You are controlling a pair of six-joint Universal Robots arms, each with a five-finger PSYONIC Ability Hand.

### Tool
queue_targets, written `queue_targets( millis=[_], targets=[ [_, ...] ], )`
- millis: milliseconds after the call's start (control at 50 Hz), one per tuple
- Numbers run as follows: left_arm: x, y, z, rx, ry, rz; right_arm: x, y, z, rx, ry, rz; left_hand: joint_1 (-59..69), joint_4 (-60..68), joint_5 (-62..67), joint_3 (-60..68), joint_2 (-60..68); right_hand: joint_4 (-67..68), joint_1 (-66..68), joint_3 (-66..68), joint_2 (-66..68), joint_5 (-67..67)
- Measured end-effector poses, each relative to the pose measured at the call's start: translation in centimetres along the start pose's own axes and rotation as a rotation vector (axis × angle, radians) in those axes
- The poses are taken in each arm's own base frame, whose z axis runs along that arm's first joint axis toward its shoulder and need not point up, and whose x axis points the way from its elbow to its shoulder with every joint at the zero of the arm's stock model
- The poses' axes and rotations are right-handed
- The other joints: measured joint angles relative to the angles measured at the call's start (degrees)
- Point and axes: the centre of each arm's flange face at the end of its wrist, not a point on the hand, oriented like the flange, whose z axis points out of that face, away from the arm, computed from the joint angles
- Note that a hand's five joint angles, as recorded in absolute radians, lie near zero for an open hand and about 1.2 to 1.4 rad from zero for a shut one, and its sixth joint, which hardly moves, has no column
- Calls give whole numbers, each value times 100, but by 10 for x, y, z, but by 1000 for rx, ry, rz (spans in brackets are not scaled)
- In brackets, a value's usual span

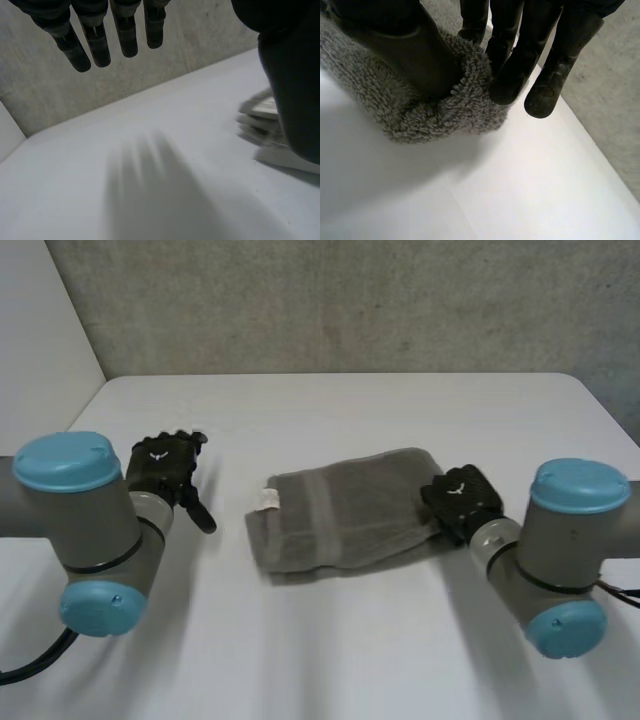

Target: Fold the towel.

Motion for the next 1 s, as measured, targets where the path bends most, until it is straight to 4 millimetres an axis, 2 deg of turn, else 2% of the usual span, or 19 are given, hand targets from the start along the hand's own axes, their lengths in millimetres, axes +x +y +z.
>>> queue_targets(
  millis=[80,160,260,300,340,360,400,480,500,520,540,560,600,640,680,740,860,1000],
  targets=[
    [-1,-10,-9,35,13,-5,19,3,-6,-29,37,-114,0,0,0,-1,0,0,27,1,0,0],
    [-2,-19,-15,67,23,-9,35,-3,-10,-26,72,-218,1,0,0,-1,0,0,42,2,0,0],
    [-4,-31,-18,104,24,-14,42,-29,-12,54,100,-274,0,0,0,-2,0,0,64,6,0,0],
    [-4,-35,-18,115,23,-16,34,-42,-15,103,84,-282,0,0,0,-2,0,1,76,7,1,1],
    [-3,-39,-17,130,23,-18,9,-65,-23,196,21,-292,0,0,0,-2,0,2,80,7,63,1],
    [-3,-40,-17,133,23,-19,2,-70,-26,216,2,-294,0,0,0,-2,0,4,80,8,80,1],
    [-2,-43,-16,143,25,-21,-28,-85,-37,292,-83,-304,0,0,0,-2,0,6,80,8,119,1],
    [3,-47,-17,158,39,-25,-80,-93,-59,374,-245,-326,0,0,0,-2,0,6,80,8,138,0],
    [5,-48,-18,160,43,-26,-85,-93,-62,379,-264,-329,0,0,0,-3,0,6,80,8,138,1],
    [8,-48,-18,164,51,-28,-95,-91,-66,387,-297,-334,0,0,0,-3,0,-425,-394,-401,-227,-450],
    [11,-49,-19,167,59,-29,-102,-89,-70,390,-325,-338,0,0,0,-3,0,-1346,-1340,-1302,-1151,-1394],
    [12,-49,-20,169,64,-29,-105,-88,-71,390,-335,-339,0,0,0,-3,0,-1930,-1811,-1881,-1754,-1875],
    [18,-51,-21,176,80,-30,-112,-84,-75,389,-363,-340,0,0,0,-3,0,-3939,-3858,-3850,-3828,-4105],
    [23,-52,-22,183,93,-31,-114,-81,-77,384,-373,-338,0,0,0,-3,0,-5485,-5452,-5500,-5426,-5721],
    [28,-54,-22,191,105,-31,-113,-80,-78,378,-373,-333,0,0,0,-3,0,-6169,-6033,-6155,-5938,-6323],
    [36,-57,-21,204,124,-30,-103,-80,-77,370,-347,-315,1,0,0,-4,0,-6216,-6178,-6248,-5966,-6326],
    [55,-59,-15,226,165,-30,-53,-90,-74,357,-231,-179,0,0,0,-4,0,-6217,-6199,-6248,-5966,-6326],
    [82,-55,-13,233,224,-32,-6,-91,-65,323,-145,49,0,0,0,-5,0,-6217,-6201,-6248,-5966,-6326]
  ],
)
